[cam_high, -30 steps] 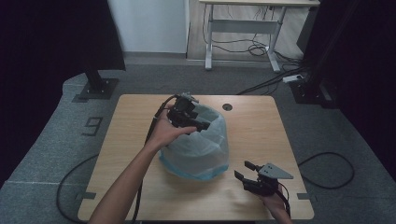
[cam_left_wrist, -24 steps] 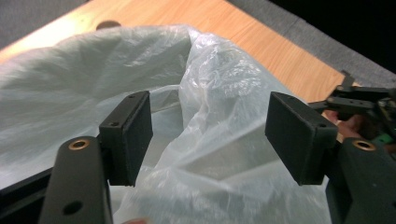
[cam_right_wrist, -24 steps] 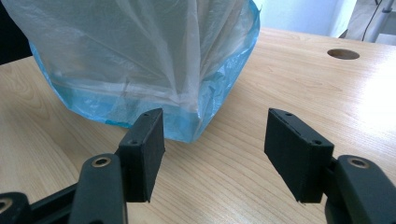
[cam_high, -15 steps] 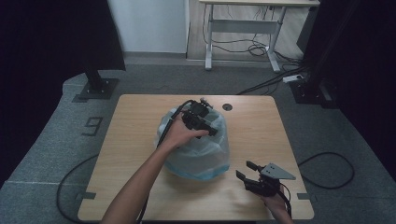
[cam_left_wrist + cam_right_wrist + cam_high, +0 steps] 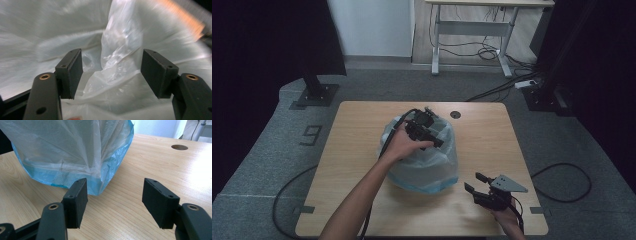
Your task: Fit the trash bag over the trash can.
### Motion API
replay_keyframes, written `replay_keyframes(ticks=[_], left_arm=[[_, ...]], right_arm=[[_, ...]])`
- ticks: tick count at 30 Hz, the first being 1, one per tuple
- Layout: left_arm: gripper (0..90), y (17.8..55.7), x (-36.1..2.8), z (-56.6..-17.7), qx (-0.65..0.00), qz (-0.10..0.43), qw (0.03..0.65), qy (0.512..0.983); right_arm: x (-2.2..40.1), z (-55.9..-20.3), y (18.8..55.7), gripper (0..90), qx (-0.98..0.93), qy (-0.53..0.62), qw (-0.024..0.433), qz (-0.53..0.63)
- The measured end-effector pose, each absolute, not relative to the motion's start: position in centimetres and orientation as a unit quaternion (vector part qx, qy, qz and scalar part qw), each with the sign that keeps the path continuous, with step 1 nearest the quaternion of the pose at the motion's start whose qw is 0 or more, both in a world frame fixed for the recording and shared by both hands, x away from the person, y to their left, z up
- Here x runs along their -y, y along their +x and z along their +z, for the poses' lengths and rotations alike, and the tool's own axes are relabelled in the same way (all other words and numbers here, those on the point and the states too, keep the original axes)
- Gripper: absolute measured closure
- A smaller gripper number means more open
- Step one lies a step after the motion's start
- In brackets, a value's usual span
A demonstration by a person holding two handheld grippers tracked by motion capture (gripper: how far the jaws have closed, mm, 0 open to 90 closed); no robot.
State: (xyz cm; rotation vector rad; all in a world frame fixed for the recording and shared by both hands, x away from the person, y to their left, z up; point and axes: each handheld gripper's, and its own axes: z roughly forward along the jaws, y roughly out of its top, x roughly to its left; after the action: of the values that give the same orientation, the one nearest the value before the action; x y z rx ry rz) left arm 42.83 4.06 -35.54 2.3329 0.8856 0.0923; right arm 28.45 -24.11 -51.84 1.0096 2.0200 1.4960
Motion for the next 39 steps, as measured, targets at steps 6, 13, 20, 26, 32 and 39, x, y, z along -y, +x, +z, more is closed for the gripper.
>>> replay_keyframes(ticks=[6,13,20,26,32,39], left_arm=[[34.3,41.2,-6.8,-33.3,-0.335,0.045,0.350,0.874],[33.8,40.1,-8.5,-33.4,-0.334,0.041,0.344,0.877],[33.5,40.5,-6.8,-35.1,-0.328,0.027,0.308,0.893],[33.6,40.9,-5.2,-36.4,-0.325,0.020,0.266,0.907],[34.0,41.0,-4.8,-36.8,-0.322,0.011,0.245,0.915],[34.2,40.9,-5.1,-36.1,-0.319,0.020,0.257,0.912]], right_arm=[[23.9,-51.8,28.5,36.1,-0.727,0.364,0.212,0.542],[23.5,-51.9,28.5,36.0,-0.732,0.360,0.210,0.538],[23.3,-51.9,28.5,36.1,-0.733,0.361,0.207,0.539],[23.5,-52.0,28.5,36.1,-0.734,0.361,0.207,0.537],[23.7,-51.9,28.5,36.1,-0.731,0.363,0.208,0.539],[23.4,-51.9,28.5,36.0,-0.732,0.361,0.208,0.540]])
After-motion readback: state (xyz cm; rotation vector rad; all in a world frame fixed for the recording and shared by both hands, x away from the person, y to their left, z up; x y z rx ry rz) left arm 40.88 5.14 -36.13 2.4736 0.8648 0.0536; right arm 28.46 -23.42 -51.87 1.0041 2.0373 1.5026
